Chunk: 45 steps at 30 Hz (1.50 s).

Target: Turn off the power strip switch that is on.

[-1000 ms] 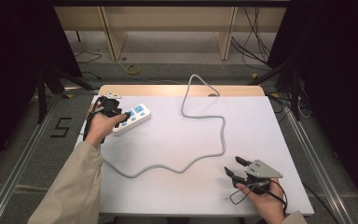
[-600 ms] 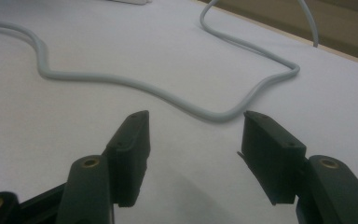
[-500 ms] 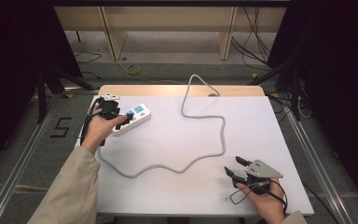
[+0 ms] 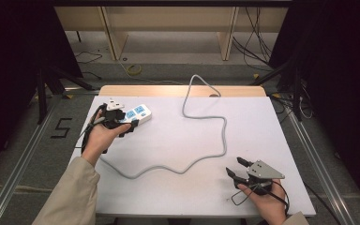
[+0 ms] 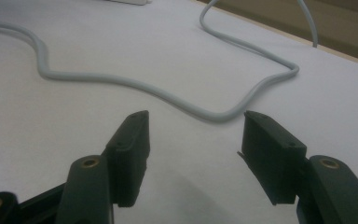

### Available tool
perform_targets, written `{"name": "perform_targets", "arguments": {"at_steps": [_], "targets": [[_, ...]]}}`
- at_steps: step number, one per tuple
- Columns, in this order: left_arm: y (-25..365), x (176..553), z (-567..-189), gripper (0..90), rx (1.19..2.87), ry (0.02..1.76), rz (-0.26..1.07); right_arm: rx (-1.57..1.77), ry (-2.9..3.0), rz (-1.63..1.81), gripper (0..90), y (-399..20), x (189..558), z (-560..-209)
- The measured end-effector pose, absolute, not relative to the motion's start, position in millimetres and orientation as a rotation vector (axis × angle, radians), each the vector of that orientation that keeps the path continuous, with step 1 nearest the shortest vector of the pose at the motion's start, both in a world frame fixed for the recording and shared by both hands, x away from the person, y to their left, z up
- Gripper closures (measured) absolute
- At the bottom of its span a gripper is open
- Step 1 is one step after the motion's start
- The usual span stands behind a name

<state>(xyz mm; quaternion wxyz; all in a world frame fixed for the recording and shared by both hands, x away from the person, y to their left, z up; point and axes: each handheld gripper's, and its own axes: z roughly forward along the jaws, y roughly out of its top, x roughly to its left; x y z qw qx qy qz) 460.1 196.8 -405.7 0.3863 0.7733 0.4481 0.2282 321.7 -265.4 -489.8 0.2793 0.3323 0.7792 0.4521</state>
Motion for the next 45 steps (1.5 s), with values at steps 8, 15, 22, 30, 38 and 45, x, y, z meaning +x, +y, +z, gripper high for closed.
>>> {"name": "perform_targets", "arguments": {"at_steps": [8,15,22,30,38,45], "targets": [[194,443,-407,34.9,1.974,1.075,0.555,0.892,2.092,1.210,42.3,-266,321,-490],[197,424,-410,33.9,1.960,1.021,0.533,0.904,2.092,1.209,39.4,-266,321,-490],[203,409,-415,31.6,1.942,0.969,0.544,0.922,2.088,1.213,35.1,-267,323,-490],[210,399,-418,31.3,1.908,0.950,0.565,0.926,2.090,1.218,33.7,-267,323,-490],[203,385,-431,30.1,1.915,0.891,0.551,0.927,2.088,1.223,32.7,-267,323,-490],[202,371,-442,29.6,1.914,0.864,0.571,0.922,2.087,1.228,32.2,-268,322,-490]]}}
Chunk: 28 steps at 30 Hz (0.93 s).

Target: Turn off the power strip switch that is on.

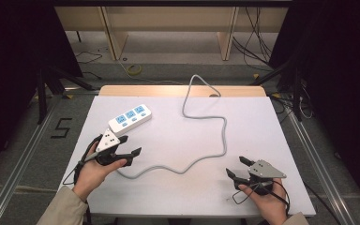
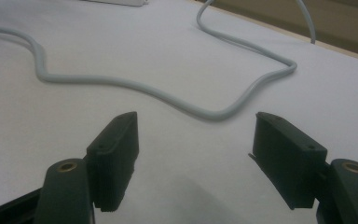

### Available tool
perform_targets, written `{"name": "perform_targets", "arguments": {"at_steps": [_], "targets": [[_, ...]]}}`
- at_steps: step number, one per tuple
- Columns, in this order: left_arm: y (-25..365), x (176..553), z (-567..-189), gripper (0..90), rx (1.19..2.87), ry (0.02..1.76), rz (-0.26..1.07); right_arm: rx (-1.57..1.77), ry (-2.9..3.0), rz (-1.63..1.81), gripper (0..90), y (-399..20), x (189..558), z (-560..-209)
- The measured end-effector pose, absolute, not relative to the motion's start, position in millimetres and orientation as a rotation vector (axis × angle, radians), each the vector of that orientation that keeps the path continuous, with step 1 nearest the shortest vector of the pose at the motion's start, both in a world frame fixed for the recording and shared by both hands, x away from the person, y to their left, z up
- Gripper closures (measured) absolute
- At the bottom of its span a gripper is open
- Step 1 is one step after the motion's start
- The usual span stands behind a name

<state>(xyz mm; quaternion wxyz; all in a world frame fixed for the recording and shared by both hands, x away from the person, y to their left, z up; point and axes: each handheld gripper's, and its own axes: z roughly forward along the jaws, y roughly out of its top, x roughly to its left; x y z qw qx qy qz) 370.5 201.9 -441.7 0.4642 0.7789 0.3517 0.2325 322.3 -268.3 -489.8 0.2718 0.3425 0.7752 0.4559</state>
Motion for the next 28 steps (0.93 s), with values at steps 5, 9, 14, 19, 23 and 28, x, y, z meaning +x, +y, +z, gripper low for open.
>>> {"name": "perform_targets", "arguments": {"at_steps": [5,9,14,19,23,28], "targets": [[207,360,-450,29.5,1.902,0.869,0.583,0.919,2.084,1.230,32.1,-269,322,-490],[212,352,-458,29.4,1.897,0.868,0.600,0.919,2.083,1.232,31.9,-269,322,-489],[217,345,-466,29.5,1.881,0.877,0.632,0.920,2.078,1.233,31.9,-269,322,-489],[215,340,-473,29.8,1.889,0.876,0.646,0.917,2.068,1.236,31.9,-270,322,-488],[211,339,-476,29.8,1.899,0.865,0.652,0.932,2.053,1.256,31.8,-271,320,-486],[211,339,-476,31.0,1.893,0.871,0.655,0.940,2.047,1.274,31.5,-272,319,-484]]}}
